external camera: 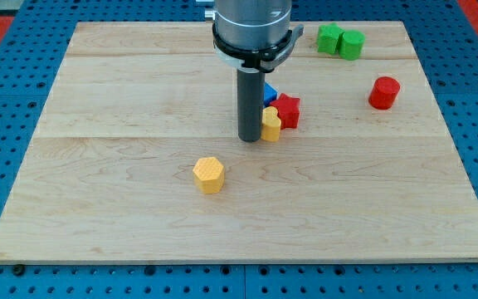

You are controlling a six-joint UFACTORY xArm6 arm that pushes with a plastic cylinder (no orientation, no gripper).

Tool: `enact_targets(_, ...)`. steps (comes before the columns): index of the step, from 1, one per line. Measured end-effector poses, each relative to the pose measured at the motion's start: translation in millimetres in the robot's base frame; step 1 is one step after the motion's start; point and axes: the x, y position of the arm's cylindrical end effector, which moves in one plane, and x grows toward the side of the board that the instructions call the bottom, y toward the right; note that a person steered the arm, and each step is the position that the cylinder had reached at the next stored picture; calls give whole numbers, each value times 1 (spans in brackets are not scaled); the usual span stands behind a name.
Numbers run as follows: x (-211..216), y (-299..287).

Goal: Slide the yellow hexagon right a bit

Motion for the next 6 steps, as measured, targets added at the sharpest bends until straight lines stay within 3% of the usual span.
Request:
enact_targets(3,0,-88)
enact_targets(4,26,-112)
enact_targets(6,75,-82)
